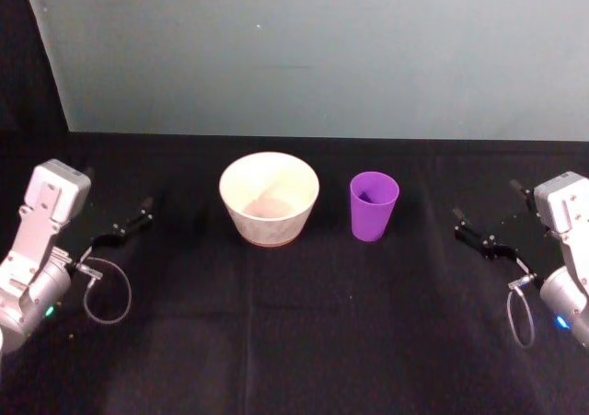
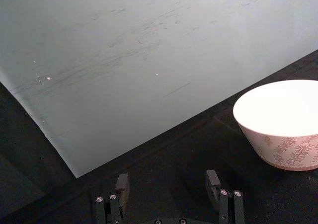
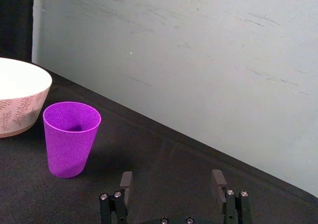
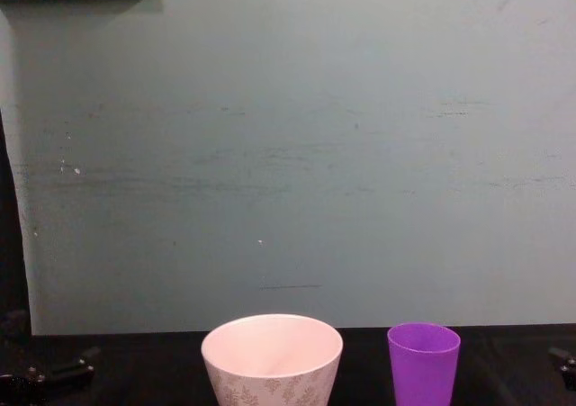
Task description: Pick up the cup and pour the mung beans from the cup into the bowl.
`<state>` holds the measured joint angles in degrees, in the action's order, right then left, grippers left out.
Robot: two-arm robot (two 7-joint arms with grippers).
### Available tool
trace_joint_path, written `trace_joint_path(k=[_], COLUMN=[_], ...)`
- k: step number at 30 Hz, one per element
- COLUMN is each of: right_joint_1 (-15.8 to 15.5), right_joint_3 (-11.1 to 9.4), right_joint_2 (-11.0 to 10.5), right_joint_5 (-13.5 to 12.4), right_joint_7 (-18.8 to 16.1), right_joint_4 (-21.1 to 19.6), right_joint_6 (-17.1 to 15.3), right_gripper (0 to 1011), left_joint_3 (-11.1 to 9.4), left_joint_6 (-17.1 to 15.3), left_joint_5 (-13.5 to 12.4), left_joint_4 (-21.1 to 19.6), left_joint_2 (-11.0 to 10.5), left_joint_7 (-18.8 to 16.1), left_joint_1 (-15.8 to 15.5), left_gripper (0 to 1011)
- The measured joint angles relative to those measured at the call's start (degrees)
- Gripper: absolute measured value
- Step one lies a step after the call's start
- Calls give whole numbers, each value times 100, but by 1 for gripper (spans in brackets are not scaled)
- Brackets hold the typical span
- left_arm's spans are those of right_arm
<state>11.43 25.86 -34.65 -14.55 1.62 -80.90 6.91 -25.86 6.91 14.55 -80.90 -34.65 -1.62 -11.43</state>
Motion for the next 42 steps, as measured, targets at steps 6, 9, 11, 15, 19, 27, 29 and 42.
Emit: trace_joint_path(k=[6, 9, 11, 15, 19, 27, 29, 42], right_joint_1=[0, 0, 0, 0, 0, 0, 0, 0], right_joint_3=[0, 0, 0, 0, 0, 0, 0, 0], right_joint_2=[0, 0, 0, 0, 0, 0, 0, 0], right_joint_5=[0, 0, 0, 0, 0, 0, 0, 0], right_joint_7=[0, 0, 0, 0, 0, 0, 0, 0], right_joint_4=[0, 0, 0, 1, 0, 0, 0, 0], right_joint_6=[0, 0, 0, 0, 0, 0, 0, 0], right_gripper=[1003, 1003, 1003, 1003, 1003, 1003, 1003, 1003], left_joint_3=[0, 0, 0, 0, 0, 0, 0, 0], left_joint_6=[0, 0, 0, 0, 0, 0, 0, 0], left_joint_5=[0, 0, 0, 0, 0, 0, 0, 0], left_joint_4=[0, 0, 0, 0, 0, 0, 0, 0], left_joint_2=[0, 0, 0, 0, 0, 0, 0, 0], left_joint_7=[0, 0, 0, 0, 0, 0, 0, 0], left_joint_1=[0, 0, 0, 0, 0, 0, 0, 0], left_gripper=[1012, 1011, 1011, 1012, 1011, 1011, 1012, 1011])
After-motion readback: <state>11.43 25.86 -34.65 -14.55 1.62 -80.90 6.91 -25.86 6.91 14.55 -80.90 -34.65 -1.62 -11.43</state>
